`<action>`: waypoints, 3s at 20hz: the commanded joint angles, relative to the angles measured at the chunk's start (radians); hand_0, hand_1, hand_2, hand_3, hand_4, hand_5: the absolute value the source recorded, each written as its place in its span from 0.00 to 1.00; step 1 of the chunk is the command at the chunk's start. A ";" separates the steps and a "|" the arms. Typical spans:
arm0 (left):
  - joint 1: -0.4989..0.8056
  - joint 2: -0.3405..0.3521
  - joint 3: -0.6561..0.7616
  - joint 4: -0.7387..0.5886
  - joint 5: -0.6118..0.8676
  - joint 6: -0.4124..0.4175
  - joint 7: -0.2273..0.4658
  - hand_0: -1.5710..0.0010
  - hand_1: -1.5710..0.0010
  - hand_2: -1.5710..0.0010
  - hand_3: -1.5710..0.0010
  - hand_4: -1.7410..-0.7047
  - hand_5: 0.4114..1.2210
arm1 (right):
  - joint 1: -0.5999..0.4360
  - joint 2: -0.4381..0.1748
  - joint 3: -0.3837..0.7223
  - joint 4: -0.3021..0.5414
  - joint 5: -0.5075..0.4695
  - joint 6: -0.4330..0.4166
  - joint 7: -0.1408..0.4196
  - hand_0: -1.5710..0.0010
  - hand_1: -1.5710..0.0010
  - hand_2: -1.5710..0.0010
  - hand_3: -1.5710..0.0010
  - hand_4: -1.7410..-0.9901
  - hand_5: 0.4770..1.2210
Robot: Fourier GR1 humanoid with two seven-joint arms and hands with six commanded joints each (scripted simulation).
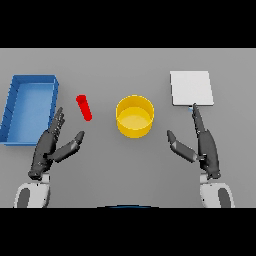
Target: Pick up the red beaker and tilt it to pour out 1 green nut into yellow bowl. Pick up the yellow bowl and place it on the metallic measuring scale.
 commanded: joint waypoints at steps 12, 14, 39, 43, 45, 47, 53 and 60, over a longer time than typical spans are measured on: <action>-0.299 -0.018 0.064 0.386 -0.044 0.051 -0.098 1.00 1.00 1.00 1.00 0.45 0.33 | -0.014 -0.016 -0.015 0.003 -0.014 0.010 -0.010 1.00 1.00 1.00 1.00 0.63 0.21; -0.331 -0.025 0.069 0.427 -0.042 0.048 -0.097 1.00 1.00 1.00 1.00 0.44 0.33 | -0.014 -0.009 -0.006 0.000 -0.004 0.007 0.010 1.00 1.00 1.00 1.00 0.63 0.21; -0.598 -0.070 0.142 0.776 -0.044 0.107 -0.226 0.24 0.23 0.22 0.30 0.16 0.86 | -0.005 -0.012 -0.016 -0.013 -0.011 0.003 0.022 1.00 1.00 1.00 1.00 0.65 0.22; -0.585 -0.088 0.141 0.740 -0.052 0.119 -0.167 0.10 0.09 0.09 0.12 0.18 0.92 | -0.002 -0.005 -0.018 -0.006 -0.020 0.004 0.018 1.00 1.00 1.00 1.00 0.64 0.22; -0.575 -0.092 0.146 0.709 -0.028 0.127 -0.176 0.06 0.06 0.06 0.08 0.12 0.90 | -0.004 -0.009 -0.024 -0.003 -0.028 0.008 0.006 1.00 1.00 1.00 1.00 0.64 0.22; -0.572 -0.090 0.157 0.664 0.001 0.136 -0.195 0.04 0.04 0.04 0.05 0.07 0.88 | 0.008 -0.016 -0.020 -0.019 -0.016 0.004 -0.003 1.00 1.00 1.00 1.00 0.64 0.23; -0.582 -0.048 0.077 0.549 -0.050 0.151 -0.127 0.01 0.01 0.01 0.01 0.02 0.87 | 0.011 -0.018 -0.011 -0.026 -0.003 0.003 -0.012 1.00 1.00 1.00 1.00 0.64 0.24; -0.674 0.063 -0.073 0.554 -0.196 0.085 0.030 0.00 0.00 0.00 0.01 0.01 0.87 | 0.015 -0.024 -0.007 -0.022 0.019 -0.002 0.011 1.00 1.00 1.00 1.00 0.65 0.27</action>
